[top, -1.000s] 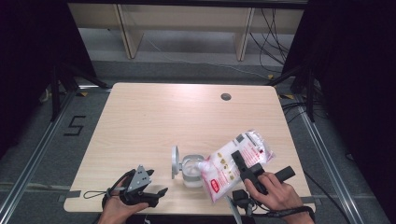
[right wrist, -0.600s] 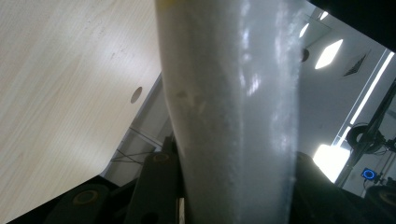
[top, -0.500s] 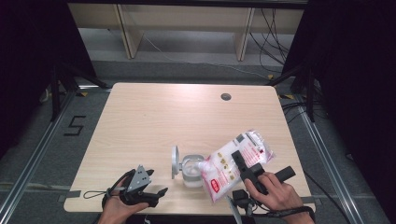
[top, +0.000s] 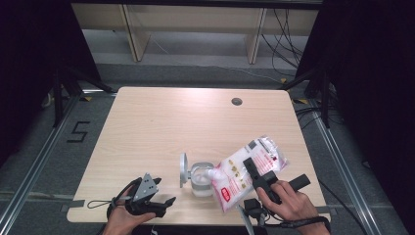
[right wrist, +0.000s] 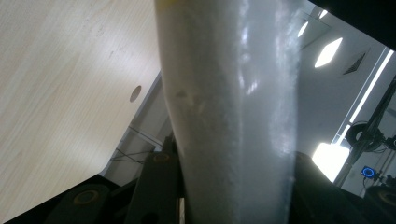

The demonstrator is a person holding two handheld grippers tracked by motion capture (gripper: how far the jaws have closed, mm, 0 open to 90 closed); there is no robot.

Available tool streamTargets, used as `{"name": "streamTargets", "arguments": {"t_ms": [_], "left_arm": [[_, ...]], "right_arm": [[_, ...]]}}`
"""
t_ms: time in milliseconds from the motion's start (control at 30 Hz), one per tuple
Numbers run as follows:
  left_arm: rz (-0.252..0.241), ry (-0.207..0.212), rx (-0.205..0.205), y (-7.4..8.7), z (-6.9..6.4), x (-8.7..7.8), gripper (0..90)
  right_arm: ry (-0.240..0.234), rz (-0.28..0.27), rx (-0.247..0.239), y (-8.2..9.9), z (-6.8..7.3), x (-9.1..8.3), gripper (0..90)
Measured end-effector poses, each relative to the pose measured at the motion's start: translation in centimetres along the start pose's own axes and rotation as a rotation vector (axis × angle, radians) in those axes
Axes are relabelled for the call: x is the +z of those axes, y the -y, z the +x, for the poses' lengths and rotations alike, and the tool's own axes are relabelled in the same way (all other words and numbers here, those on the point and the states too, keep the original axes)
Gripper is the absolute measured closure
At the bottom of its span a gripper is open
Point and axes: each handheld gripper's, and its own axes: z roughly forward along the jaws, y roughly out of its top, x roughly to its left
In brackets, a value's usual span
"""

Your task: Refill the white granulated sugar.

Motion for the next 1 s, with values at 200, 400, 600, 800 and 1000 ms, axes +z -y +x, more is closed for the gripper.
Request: {"name": "streamTargets", "arguments": {"t_ms": [200, 400, 600, 800, 1000], "left_arm": [[-0.013, 0.0, -0.014, -0.02, -0.08, 0.03, 21.0], [0.005, 0.002, 0.003, -0.04, -0.01, -0.02, 21.0], [0.003, 0.003, -0.004, -0.01, -0.04, -0.03, 20.9], [0.003, 0.002, 0.001, -0.03, -0.01, -0.02, 21.0], [0.006, 0.005, 0.001, -0.02, 0.01, 0.02, 21.0]], "right_arm": [[-0.001, -0.004, -0.009, -0.07, 0.13, 0.12, 70.8], [-0.004, 0.001, 0.002, -0.13, 0.27, 0.08, 70.9], [-0.007, -0.005, -0.002, -0.26, 0.21, 0.17, 71.0], [0.001, -0.013, -0.025, -0.21, 0.01, 0.15, 71.3], [-0.001, -0.002, -0.01, -0.1, 0.06, 0.04, 71.5]]}}
